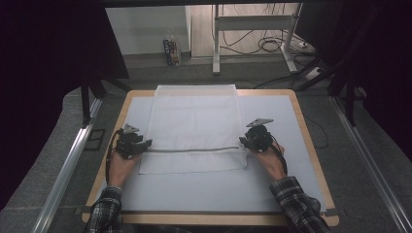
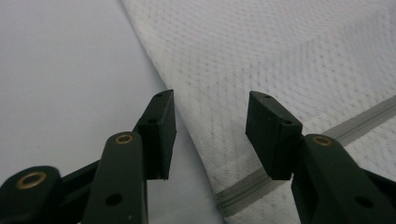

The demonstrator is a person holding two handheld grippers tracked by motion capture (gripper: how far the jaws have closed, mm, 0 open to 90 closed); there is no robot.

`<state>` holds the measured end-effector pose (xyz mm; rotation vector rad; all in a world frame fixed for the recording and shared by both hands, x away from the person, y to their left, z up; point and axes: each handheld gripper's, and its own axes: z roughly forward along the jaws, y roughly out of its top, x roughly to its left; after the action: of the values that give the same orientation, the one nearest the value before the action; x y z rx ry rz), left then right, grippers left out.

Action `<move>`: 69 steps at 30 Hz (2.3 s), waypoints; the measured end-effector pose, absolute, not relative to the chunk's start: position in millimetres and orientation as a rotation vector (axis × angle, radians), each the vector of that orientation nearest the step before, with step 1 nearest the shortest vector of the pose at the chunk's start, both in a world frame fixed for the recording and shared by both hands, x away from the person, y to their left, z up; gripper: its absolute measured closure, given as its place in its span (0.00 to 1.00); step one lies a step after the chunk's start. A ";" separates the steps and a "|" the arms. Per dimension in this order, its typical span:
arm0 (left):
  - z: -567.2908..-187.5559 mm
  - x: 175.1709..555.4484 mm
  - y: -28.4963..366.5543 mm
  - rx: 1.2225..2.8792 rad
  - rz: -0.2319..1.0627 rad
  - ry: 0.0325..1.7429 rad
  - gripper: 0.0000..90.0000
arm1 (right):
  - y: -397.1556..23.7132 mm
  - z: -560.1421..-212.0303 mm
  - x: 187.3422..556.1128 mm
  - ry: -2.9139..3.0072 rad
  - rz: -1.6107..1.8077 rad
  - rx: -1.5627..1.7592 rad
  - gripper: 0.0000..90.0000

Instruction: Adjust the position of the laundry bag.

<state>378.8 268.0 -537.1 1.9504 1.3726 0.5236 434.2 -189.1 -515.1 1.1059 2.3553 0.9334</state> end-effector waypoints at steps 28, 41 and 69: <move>-537.0 383.6 259.0 1.969 0.411 1.404 0.98 | -187.1 -512.7 433.4 2.463 0.864 1.044 0.98; -531.5 373.1 242.5 2.040 0.415 1.324 0.98 | -205.4 -501.5 417.9 2.451 0.891 1.019 0.98; -520.4 335.5 221.4 2.148 0.369 1.178 0.98 | -235.7 -488.4 371.6 2.477 0.907 1.011 0.98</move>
<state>335.5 221.4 -520.4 2.1482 1.1784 0.3690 371.6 -235.7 -488.4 1.0112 2.4770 0.9070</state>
